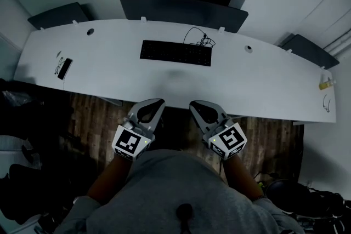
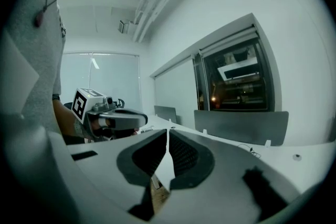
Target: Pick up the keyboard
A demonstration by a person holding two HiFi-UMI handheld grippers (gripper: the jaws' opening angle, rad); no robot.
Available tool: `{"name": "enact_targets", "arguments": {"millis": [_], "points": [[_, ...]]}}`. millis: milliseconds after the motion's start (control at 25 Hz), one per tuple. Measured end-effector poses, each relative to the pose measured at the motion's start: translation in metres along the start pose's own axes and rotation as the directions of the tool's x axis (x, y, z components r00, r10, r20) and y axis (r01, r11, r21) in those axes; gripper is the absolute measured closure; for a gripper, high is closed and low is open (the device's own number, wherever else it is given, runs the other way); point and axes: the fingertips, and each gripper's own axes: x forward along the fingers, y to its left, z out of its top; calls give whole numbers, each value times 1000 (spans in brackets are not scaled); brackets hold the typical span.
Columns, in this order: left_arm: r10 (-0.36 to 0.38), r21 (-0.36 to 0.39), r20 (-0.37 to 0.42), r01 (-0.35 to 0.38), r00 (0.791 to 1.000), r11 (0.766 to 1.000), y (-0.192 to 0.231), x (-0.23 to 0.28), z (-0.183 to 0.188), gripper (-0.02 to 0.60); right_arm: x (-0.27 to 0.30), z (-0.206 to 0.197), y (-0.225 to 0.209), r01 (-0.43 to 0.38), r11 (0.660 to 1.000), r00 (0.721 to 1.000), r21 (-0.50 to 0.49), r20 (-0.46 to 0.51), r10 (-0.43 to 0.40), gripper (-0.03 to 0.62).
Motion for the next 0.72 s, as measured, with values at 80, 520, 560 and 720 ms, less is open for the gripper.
{"name": "enact_targets", "arguments": {"millis": [80,520,560,720], "points": [[-5,-14,2,5,1000,1000,13,8,1,575,10,2,-9,4,1000,1000,2,-12,-3,571],[-68,-46,-8,68,998,997,87,57,1,575,76,11,-58,55,998,998,13,-34,-54,571],[-79,-47,-8,78,997,996,93,61,0,575,82,12,-62,62,998,997,12,-38,-62,571],[-118,-44,-1,117,993,992,117,75,-2,575,103,9,-77,102,995,993,23,-59,-100,571]]}}
